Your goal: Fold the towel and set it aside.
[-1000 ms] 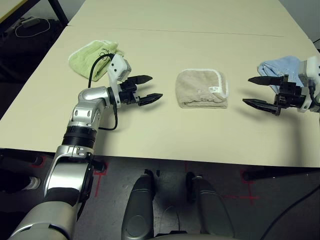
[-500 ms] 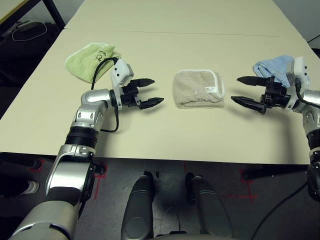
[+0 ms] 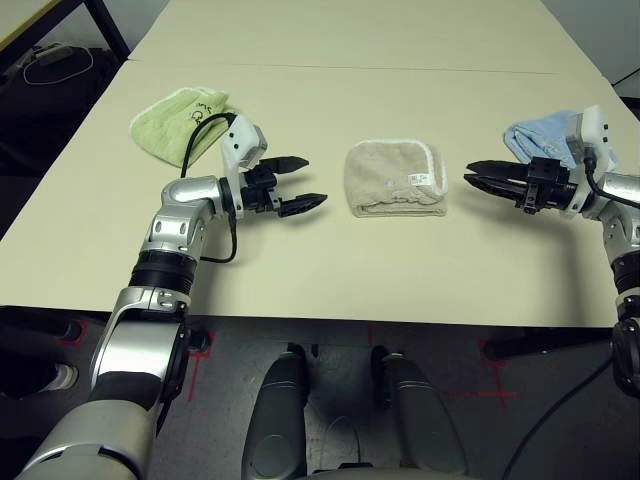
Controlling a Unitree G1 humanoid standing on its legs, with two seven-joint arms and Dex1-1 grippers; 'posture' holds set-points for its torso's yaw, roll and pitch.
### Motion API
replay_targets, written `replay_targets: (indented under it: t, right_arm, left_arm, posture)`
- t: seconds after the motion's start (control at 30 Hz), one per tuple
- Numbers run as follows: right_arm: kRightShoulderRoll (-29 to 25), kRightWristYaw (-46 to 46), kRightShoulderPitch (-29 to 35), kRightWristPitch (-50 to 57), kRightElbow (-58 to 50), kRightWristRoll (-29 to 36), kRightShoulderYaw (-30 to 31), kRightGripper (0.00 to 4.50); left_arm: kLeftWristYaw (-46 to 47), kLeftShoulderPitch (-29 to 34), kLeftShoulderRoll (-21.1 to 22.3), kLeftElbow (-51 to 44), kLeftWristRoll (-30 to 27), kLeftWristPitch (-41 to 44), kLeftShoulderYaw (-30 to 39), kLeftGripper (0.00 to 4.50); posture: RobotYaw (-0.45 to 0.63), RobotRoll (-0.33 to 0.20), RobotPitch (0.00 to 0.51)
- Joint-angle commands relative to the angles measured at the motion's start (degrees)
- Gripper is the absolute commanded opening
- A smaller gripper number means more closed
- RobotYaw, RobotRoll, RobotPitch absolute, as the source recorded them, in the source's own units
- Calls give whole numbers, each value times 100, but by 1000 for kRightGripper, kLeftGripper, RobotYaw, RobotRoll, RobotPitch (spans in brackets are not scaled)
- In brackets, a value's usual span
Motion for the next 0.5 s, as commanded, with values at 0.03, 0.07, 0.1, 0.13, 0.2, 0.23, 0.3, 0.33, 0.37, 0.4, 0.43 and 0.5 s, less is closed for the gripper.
replay_targets:
  t: [0.03,0.07,0.1,0.13,0.2,0.23,0.3,0.33,0.37,0.4,0.43,0.5]
  right_arm:
    - [-38,67,-17,-22,79,-43,41,29]
    - [-38,68,-22,-20,89,-46,41,29]
    - [-40,71,-26,-19,94,-48,39,29]
    - [-42,71,-30,-17,101,-50,37,29]
    - [-47,72,-36,-17,113,-54,33,29]
    - [-50,75,-37,-17,117,-55,32,29]
    - [-52,80,-40,-18,121,-60,34,29]
    - [-53,86,-42,-15,121,-60,34,29]
    - [-52,90,-45,-14,121,-60,34,29]
    - [-51,98,-47,-11,117,-57,34,29]
    - [-49,112,-50,-10,113,-55,37,29]
    - [-49,136,-50,-9,98,-58,45,29]
  left_arm:
    - [11,-71,39,62,49,187,-16,4500]
    - [36,-87,40,69,47,272,-13,4500]
    - [71,-95,43,66,61,307,-12,4500]
    - [79,-99,41,60,67,318,-13,4500]
    - [105,-102,35,44,70,341,-18,4500]
    - [128,-103,30,39,72,354,-18,4500]
    - [148,-101,23,31,65,358,-15,4500]
    - [150,-98,19,25,56,351,-10,4500]
    - [143,-96,13,23,42,330,-1,4500]
    - [128,-95,14,24,43,277,-3,4500]
    - [101,-94,15,29,45,208,-5,4500]
    - [7,-79,6,35,7,33,14,4500]
  posture:
    - [21,0,190]
    - [26,0,198]
    - [27,0,199]
    - [27,0,199]
    - [29,0,201]
    - [30,0,200]
    - [30,0,200]
    - [31,0,199]
    - [31,0,199]
    - [31,0,198]
    - [31,0,198]
    - [29,0,199]
